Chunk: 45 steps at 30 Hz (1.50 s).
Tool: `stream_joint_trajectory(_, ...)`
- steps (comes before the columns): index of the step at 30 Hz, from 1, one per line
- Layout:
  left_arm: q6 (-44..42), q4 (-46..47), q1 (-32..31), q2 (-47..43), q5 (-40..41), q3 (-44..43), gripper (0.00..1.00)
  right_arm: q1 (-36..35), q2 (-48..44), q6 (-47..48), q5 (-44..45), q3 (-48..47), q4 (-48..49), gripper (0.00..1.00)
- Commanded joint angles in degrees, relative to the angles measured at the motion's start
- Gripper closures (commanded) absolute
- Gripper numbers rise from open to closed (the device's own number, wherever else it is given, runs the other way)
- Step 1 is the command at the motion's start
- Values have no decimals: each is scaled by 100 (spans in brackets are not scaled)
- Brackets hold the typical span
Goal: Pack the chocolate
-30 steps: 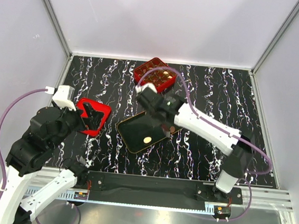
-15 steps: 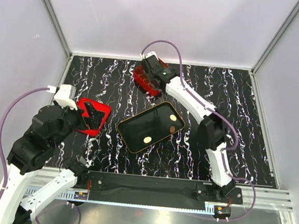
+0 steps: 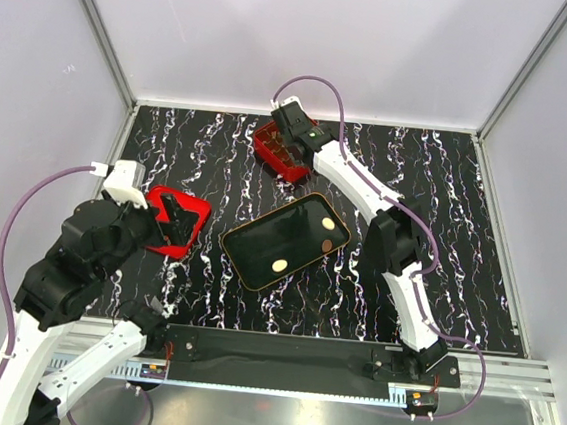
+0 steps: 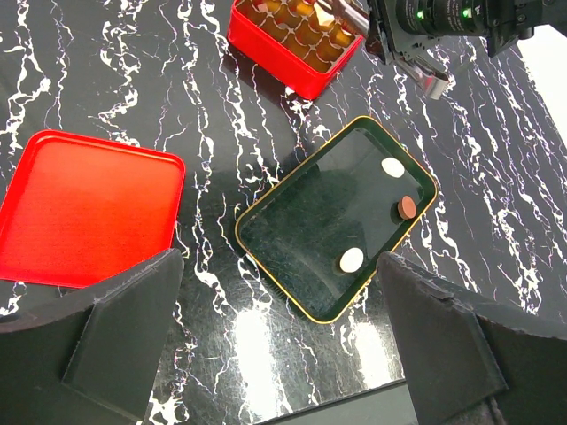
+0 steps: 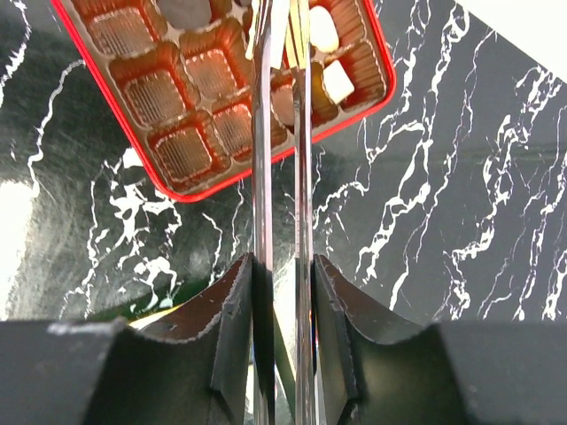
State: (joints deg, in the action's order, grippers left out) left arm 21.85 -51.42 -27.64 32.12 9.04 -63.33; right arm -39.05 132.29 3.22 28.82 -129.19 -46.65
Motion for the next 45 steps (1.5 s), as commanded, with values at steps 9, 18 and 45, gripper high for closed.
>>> stream_joint_trajectory(9,-75,290,22,66,72,40,1,-15,113,-76,-227,34,464,62)
stream_joint_trajectory(18,-93,343,22,154,89,75,1,-6,131,-94,-307,139,543,60)
stream_joint_trajectory(45,-58,176,22,-65,107,-74,1,-1208,-3111,-164,-1106,2984,-933,53)
